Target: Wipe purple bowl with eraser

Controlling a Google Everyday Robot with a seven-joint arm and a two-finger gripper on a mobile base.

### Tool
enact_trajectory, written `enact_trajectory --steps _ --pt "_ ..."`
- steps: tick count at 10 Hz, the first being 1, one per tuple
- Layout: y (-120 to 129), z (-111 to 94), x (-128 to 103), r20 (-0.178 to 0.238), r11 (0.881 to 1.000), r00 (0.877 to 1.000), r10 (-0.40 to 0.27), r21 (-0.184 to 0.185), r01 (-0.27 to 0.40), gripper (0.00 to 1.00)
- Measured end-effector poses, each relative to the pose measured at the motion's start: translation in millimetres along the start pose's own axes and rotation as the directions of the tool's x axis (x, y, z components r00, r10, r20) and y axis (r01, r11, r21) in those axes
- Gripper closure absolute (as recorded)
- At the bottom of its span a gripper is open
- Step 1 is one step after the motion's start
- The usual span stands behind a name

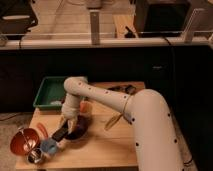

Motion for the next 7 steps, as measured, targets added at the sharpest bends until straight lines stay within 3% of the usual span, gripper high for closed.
enact_trajectory --steps 7 --pt "18 11 -7 0.031 0.999 0.999 0.031 -0.024 -0.030 1.00"
